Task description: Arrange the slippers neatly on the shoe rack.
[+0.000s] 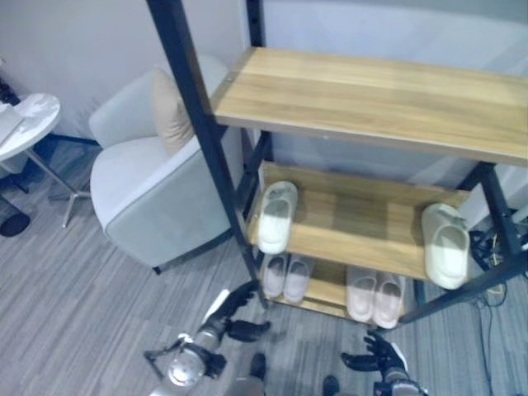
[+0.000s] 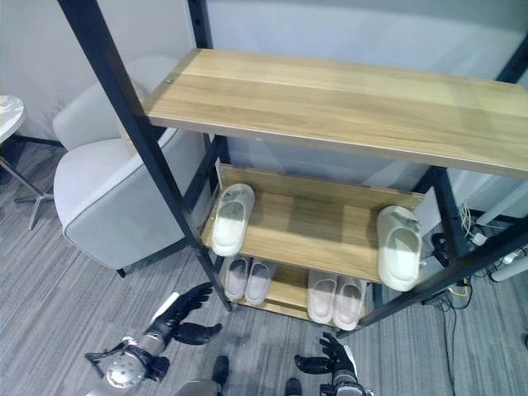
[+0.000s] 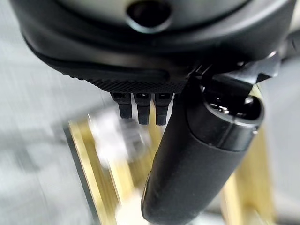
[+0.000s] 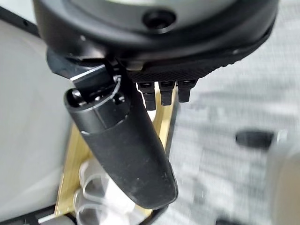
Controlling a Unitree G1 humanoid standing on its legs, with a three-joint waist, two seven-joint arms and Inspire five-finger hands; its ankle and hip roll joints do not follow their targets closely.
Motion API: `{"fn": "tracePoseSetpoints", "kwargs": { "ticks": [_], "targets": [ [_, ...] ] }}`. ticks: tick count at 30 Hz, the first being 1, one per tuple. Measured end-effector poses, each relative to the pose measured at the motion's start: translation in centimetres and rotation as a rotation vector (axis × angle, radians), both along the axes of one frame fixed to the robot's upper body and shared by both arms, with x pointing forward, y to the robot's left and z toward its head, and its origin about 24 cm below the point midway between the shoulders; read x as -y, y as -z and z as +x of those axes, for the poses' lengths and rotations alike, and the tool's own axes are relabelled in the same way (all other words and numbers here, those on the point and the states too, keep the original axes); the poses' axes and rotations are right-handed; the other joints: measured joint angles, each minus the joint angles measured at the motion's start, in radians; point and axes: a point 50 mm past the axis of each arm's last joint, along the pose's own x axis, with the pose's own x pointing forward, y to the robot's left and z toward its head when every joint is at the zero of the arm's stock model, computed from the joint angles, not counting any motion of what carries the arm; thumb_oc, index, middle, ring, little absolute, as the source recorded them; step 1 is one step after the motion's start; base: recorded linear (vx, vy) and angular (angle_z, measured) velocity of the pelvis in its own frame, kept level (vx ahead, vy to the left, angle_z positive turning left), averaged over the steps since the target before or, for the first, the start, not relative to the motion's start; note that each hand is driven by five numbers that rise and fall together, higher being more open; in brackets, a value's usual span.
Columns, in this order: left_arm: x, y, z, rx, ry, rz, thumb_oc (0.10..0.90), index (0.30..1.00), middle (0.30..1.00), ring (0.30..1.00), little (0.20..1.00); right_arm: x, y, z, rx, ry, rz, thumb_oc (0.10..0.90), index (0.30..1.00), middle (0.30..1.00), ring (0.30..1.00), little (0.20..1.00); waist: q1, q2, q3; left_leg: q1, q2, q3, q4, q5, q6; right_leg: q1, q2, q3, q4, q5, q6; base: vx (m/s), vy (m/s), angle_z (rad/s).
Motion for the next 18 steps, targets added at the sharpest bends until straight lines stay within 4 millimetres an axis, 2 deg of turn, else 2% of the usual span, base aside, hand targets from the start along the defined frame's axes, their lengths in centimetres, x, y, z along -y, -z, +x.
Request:
{"fn": "tracePoseSetpoints", "kwargs": {
  "ticks": [1, 2, 3, 4, 5, 6, 9, 10, 12, 18],
  "targets": [
    [1.0, -0.2, 0.2, -0.007, 0.044, -0.037, 0.8, 0.9, 0.9, 0.9, 0.9, 0.4, -0.2, 0.1, 0.002, -0.01, -0.018, 0.8, 0.9, 0.9, 0.9, 0.9, -0.014, 0.002, -0.001, -0.002, 0.017, 0.039, -0.009, -0.04, 0.03, -0.026, 0.015, -0.003, 0.032, -0.015, -0.015, -0.08, -0.114, 0.05],
    [1.9, -0.7, 0.7, 0.005, 0.094, -0.053, 0.8, 0.9, 0.9, 0.9, 0.9, 0.5, -0.2, 0.2, 0.0, -0.015, -0.024, 0.8, 0.9, 0.9, 0.9, 0.9, -0.02, -0.011, 0.002, -0.008, 0.024, 0.073, -0.005, -0.07, 0.036, -0.051, 0.012, 0.006, 0.057, -0.021, -0.025, -0.04, -0.07, -0.12],
    [3.6, -1.9, 1.8, 0.041, 0.179, -0.091, 0.8, 0.9, 0.9, 0.9, 0.9, 0.8, -0.1, 0.5, -0.011, -0.003, -0.037, 0.8, 0.9, 0.9, 0.9, 0.9, -0.038, -0.05, 0.008, -0.036, -0.039, 0.083, 0.081, -0.095, 0.033, -0.079, -0.031, 0.013, 0.07, -0.015, -0.033, -0.01, -0.044, -0.21],
    [4.4, -2.6, 2.2, 0.069, 0.218, -0.106, 0.8, 0.9, 0.9, 0.9, 0.9, 1.1, -0.1, 0.6, -0.017, 0.003, -0.046, 0.8, 0.9, 0.9, 0.9, 0.9, -0.044, -0.062, 0.006, -0.037, -0.072, 0.093, 0.11, -0.11, 0.043, -0.084, -0.053, 0.019, 0.071, -0.013, -0.03, 0.02, -0.014, -0.34],
    [5.8, -4.1, 2.8, 0.128, 0.263, -0.15, 0.8, 0.9, 0.9, 0.9, 0.9, 1.8, -0.1, 0.3, -0.028, -0.001, -0.067, 0.8, 0.9, 0.9, 0.9, 0.9, -0.063, -0.049, 0.002, 0.007, -0.108, 0.097, 0.1, -0.118, 0.05, -0.083, -0.051, 0.026, 0.048, 0.009, -0.018, 0.03, -0.008, -0.61],
    [7.5, -6.3, 4.0, 0.214, 0.305, -0.213, 0.8, 0.9, 0.9, 0.9, 0.9, 2.5, 0.0, -0.2, -0.059, 0.006, -0.091, 0.8, 0.9, 0.9, 0.9, 0.9, -0.071, -0.003, -0.004, 0.076, -0.101, 0.082, 0.006, -0.117, 0.062, -0.086, -0.013, 0.044, 0.034, 0.042, -0.012, 0.02, 0.003, -0.53],
    [9.0, -8.7, 5.5, 0.296, 0.373, -0.238, 0.8, 0.9, 0.9, 0.9, 0.9, 1.3, 0.7, -0.8, -0.096, -0.031, -0.063, 0.8, 0.9, 0.9, 0.9, 0.9, -0.067, -0.001, -0.006, 0.086, -0.113, 0.041, -0.037, -0.091, 0.059, -0.078, -0.007, 0.061, -0.027, 0.087, -0.004, 0.06, 0.02, -0.2],
    [9.2, -9.7, 6.1, 0.334, 0.385, -0.241, 0.8, 0.9, 0.9, 0.9, 0.9, 0.5, 0.8, -0.7, -0.093, -0.037, -0.037, 0.8, 0.9, 0.9, 0.9, 0.9, -0.07, 0.003, -0.008, 0.089, -0.11, 0.05, -0.056, -0.079, 0.063, -0.071, -0.009, 0.062, -0.058, 0.108, -0.001, 0.12, 0.036, -0.11],
    [8.6, -10.3, 6.4, 0.368, 0.388, -0.211, 0.8, 0.9, 0.9, 0.9, 0.9, -0.9, 1.2, -0.9, -0.096, -0.044, 0.009, 0.8, 0.9, 0.9, 0.9, 0.9, -0.082, 0.006, -0.01, 0.117, -0.11, 0.051, -0.091, -0.064, 0.062, -0.033, -0.009, 0.062, -0.111, 0.135, 0.002, 0.1, 0.053, -0.02],
    [6.5, -12.3, 7.4, 0.55, 0.327, -0.052, 0.8, 0.9, 0.9, 0.9, 0.9, -1.2, 1.1, -0.7, -0.088, -0.085, 0.003, 0.8, 0.9, 0.9, 0.9, 0.9, -0.088, 0.015, -0.017, 0.161, -0.109, 0.056, -0.15, -0.036, 0.061, 0.011, -0.011, 0.063, -0.176, 0.164, 0.007, 0.06, 0.065, -0.01]
  ]
}}
